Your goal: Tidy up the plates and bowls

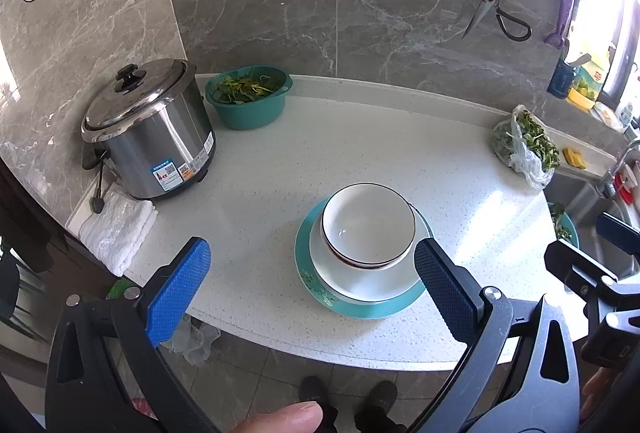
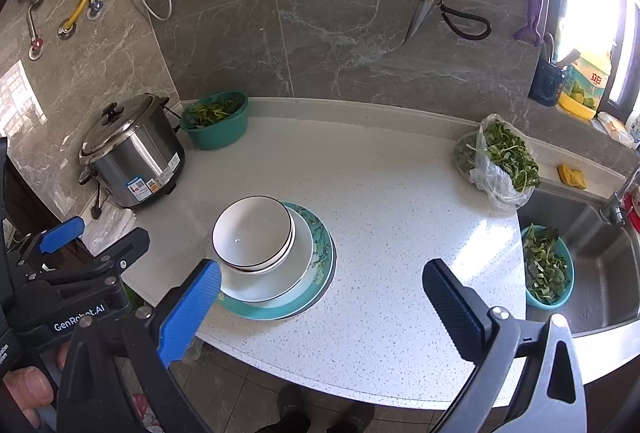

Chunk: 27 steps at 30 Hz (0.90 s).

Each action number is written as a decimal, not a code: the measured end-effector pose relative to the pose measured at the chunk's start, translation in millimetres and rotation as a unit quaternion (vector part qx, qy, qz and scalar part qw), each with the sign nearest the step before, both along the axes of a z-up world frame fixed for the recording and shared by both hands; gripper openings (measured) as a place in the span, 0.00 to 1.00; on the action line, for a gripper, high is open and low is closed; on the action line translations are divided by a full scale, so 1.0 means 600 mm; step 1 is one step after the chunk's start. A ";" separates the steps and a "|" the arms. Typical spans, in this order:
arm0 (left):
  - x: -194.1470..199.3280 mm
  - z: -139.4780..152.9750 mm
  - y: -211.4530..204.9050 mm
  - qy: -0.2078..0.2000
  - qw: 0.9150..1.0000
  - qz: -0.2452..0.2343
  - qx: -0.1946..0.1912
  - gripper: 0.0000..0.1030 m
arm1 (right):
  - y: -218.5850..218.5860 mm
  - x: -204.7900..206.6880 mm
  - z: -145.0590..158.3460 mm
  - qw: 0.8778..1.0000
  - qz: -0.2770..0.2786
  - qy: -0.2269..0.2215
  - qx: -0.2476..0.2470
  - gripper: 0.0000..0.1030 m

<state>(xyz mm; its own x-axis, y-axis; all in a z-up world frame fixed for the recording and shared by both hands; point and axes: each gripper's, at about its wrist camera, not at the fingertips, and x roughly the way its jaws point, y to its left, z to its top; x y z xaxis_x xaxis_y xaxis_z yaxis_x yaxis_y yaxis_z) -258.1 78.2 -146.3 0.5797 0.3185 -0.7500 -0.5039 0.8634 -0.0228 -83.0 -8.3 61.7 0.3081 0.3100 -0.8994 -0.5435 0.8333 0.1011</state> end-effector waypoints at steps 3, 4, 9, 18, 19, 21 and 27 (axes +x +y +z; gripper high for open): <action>0.002 0.000 0.000 -0.001 1.000 -0.001 -0.002 1.00 | -0.001 0.001 0.000 1.000 -0.002 0.000 0.000 1.00; 0.004 0.000 0.000 -0.001 1.000 -0.002 -0.001 1.00 | -0.001 0.003 0.000 1.000 -0.002 0.000 0.000 1.00; 0.007 0.000 0.001 -0.003 1.000 -0.001 -0.001 1.00 | 0.000 0.006 0.000 1.000 -0.002 -0.002 0.001 1.00; 0.010 0.001 0.002 -0.003 1.000 0.001 -0.002 1.00 | 0.004 0.011 0.000 1.000 -0.002 -0.002 0.000 1.00; 0.010 0.002 0.002 -0.003 1.000 0.000 -0.002 1.00 | 0.005 0.010 0.000 1.000 -0.002 -0.002 0.000 1.00; 0.011 0.000 0.002 -0.002 1.000 0.001 -0.004 1.00 | 0.005 0.010 0.000 1.000 -0.001 -0.001 0.000 1.00; 0.012 -0.003 0.002 -0.001 1.000 0.003 -0.003 1.00 | 0.008 0.016 -0.003 1.000 0.001 0.001 -0.001 1.00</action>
<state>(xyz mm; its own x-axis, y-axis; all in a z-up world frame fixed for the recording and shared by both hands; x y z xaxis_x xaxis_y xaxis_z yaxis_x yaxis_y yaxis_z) -250.6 79.4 -147.8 0.5790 0.3166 -0.7513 -0.5085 0.8606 -0.0292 -73.6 -3.4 60.1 0.3066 0.3091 -0.9002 -0.5442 0.8329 0.1007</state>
